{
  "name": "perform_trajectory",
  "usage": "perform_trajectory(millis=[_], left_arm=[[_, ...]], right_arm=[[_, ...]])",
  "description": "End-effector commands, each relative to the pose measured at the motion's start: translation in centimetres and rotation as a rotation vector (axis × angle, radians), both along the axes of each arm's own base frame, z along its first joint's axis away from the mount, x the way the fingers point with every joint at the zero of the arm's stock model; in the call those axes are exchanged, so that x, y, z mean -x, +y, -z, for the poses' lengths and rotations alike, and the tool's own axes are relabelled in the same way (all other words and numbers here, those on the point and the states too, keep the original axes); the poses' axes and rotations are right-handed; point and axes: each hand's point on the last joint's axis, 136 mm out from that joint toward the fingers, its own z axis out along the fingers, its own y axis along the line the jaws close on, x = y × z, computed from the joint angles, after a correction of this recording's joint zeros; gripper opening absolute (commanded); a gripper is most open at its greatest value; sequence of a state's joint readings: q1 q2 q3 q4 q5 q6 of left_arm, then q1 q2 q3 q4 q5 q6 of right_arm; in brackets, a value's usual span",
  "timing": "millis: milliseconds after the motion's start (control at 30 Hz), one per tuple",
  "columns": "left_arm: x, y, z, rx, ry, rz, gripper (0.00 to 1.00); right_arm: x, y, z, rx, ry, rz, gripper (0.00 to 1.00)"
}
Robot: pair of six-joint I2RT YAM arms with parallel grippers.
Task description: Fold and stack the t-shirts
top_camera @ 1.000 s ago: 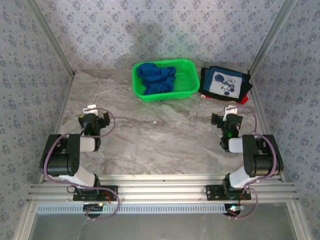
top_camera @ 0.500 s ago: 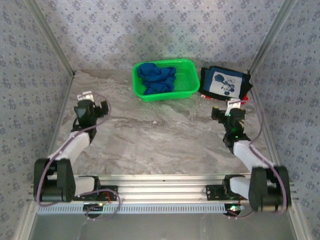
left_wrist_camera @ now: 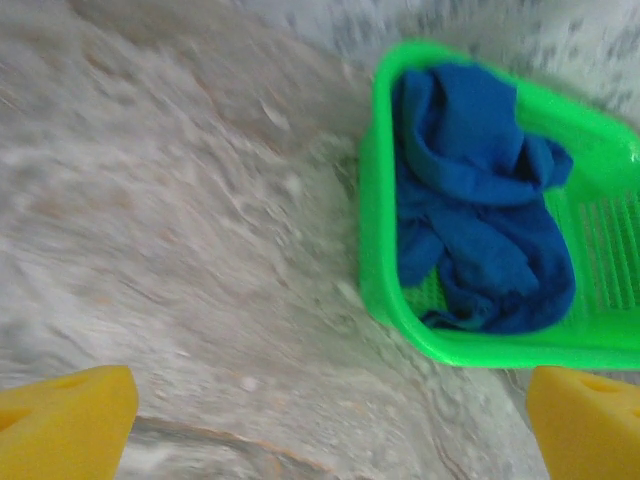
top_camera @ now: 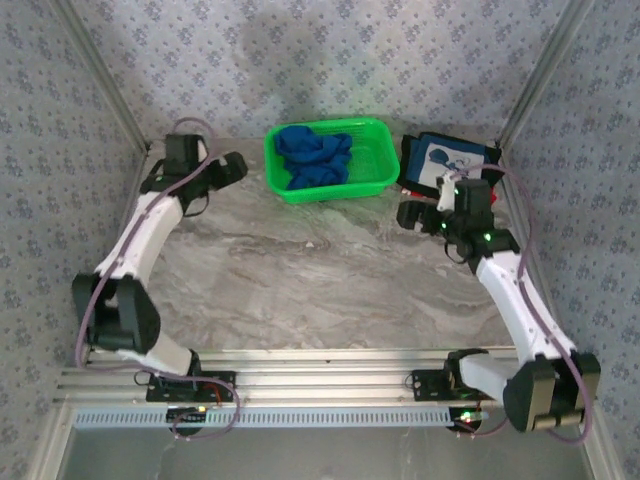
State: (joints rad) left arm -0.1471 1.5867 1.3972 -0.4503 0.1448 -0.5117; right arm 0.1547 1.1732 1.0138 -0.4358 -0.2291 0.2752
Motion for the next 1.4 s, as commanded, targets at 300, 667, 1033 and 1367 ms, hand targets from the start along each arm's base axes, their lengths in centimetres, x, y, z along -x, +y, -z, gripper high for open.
perform_trajectory(millis=[300,667,1033,1367], left_arm=[[-3.6,-8.8,8.1,0.088,0.321,0.092,0.83],[-3.6,-7.2,14.0,-0.087,0.460,0.005,0.28],[8.9,-5.4,14.0,-0.071,0.538,-0.014,0.07],[15.2,-1.6,13.3,-0.045,0.516,-0.154,0.05]], right_arm=[[-4.4,12.1,-2.5,-0.134,0.147,-0.240,1.00],[-11.8,17.1,-0.2,-0.075,0.227,-0.238,1.00],[-15.0,17.7,9.7,0.166,0.412,-0.142,1.00],[-11.2,18.7,14.0,0.160,0.564,-0.165,0.81]])
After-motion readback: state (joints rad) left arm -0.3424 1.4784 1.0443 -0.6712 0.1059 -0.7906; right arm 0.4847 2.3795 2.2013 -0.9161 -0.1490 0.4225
